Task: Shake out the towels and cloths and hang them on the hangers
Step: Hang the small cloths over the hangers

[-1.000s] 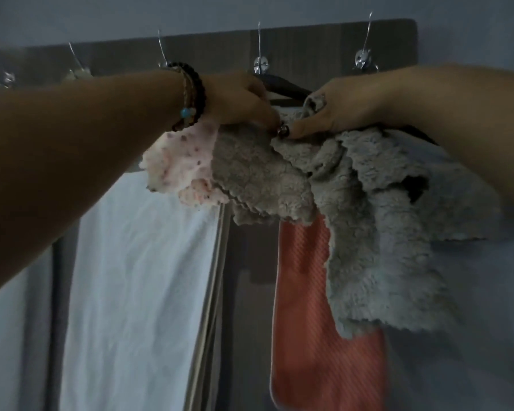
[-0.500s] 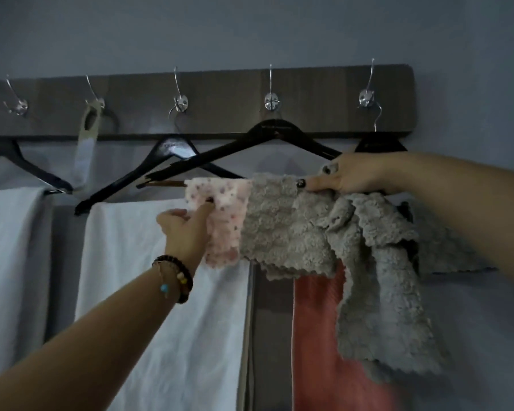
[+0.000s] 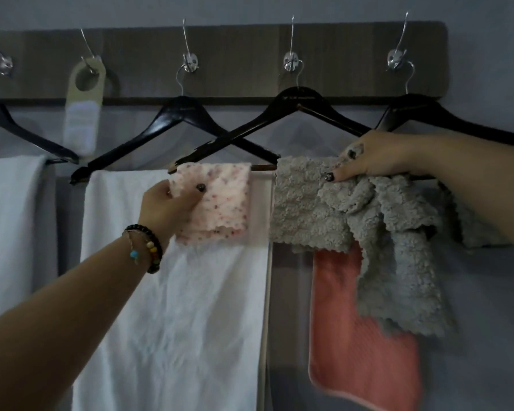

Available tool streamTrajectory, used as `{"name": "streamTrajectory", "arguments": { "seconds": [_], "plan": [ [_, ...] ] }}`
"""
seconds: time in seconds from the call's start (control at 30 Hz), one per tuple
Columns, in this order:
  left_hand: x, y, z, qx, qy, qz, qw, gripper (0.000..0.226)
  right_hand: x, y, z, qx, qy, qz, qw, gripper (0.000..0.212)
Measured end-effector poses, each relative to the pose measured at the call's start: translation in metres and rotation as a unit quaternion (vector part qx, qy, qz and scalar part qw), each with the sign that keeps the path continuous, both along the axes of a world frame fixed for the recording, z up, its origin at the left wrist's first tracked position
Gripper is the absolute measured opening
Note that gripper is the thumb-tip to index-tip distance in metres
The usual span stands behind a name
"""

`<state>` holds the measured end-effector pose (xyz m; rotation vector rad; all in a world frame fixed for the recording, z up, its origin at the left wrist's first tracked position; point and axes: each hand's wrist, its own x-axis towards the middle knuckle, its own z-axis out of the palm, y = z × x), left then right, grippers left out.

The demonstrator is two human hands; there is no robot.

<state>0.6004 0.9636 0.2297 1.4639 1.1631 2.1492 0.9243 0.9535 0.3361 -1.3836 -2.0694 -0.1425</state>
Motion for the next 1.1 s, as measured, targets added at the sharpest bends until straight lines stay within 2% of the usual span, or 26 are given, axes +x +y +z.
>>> {"name": "streamTrajectory", "arguments": {
  "seconds": [0.07,0.1,0.17,0.2,0.27,0.33,0.43,0.47,0.53,0.6,0.7,0.77,0.83,0.9,1.0,1.1],
  "plan": [
    [-0.005,0.004,-0.006,-0.016,0.019,0.057,0.998,0.061,-0.005,-0.002,-0.002,0.012,0.003,-0.007,1.0,0.063],
    [-0.003,0.003,-0.009,-0.012,0.028,0.127,0.991,0.064,-0.007,-0.002,-0.003,0.017,0.004,-0.005,1.0,0.065],
    [0.009,-0.004,-0.015,0.055,0.064,0.272,0.959,0.052,-0.012,-0.004,-0.006,0.027,0.0,0.003,1.0,0.058],
    [0.016,-0.008,-0.017,0.109,0.09,0.287,0.947,0.042,-0.013,-0.005,-0.006,0.033,-0.007,0.004,0.999,0.054],
    [0.035,-0.018,-0.015,0.158,0.145,0.203,0.955,0.021,-0.013,-0.007,-0.007,0.047,-0.009,0.0,0.999,0.046],
    [0.054,-0.02,-0.01,0.12,0.198,0.077,0.97,0.009,-0.008,-0.006,-0.006,0.062,-0.006,-0.018,0.998,0.039],
    [0.081,-0.011,-0.001,0.039,0.19,-0.081,0.978,0.011,0.004,-0.005,-0.007,0.055,-0.003,-0.052,0.997,0.022],
    [0.09,-0.008,0.002,0.02,0.188,-0.1,0.977,0.012,0.008,-0.004,-0.008,0.051,0.001,-0.054,0.997,0.019],
    [0.105,-0.001,0.005,-0.006,0.163,-0.126,0.979,0.006,0.014,-0.001,-0.01,0.047,0.009,-0.051,0.998,0.026],
    [0.117,0.004,0.007,-0.029,0.14,-0.149,0.978,0.014,0.016,0.0,-0.014,0.041,0.028,-0.042,0.998,0.035],
    [0.128,0.013,0.008,-0.049,0.095,-0.199,0.974,0.025,0.016,0.004,-0.02,0.05,0.042,-0.024,0.998,0.034],
    [0.13,0.017,0.009,-0.061,0.052,-0.227,0.971,0.024,0.016,0.006,-0.023,0.055,0.054,0.003,0.997,0.027],
    [0.133,0.02,0.01,-0.056,0.015,-0.265,0.962,0.018,0.017,0.009,-0.026,0.059,0.073,0.021,0.995,0.03],
    [0.134,0.024,0.011,-0.036,-0.008,-0.255,0.966,0.017,0.02,0.012,-0.027,0.07,0.08,0.022,0.994,0.03],
    [0.131,0.024,0.007,0.027,0.038,-0.107,0.993,0.017,0.025,0.017,-0.026,0.084,0.095,0.019,0.992,0.03],
    [0.124,0.019,0.002,0.07,0.055,-0.006,0.996,0.028,0.028,0.02,-0.027,0.084,0.079,0.0,0.993,0.031]
  ]
}}
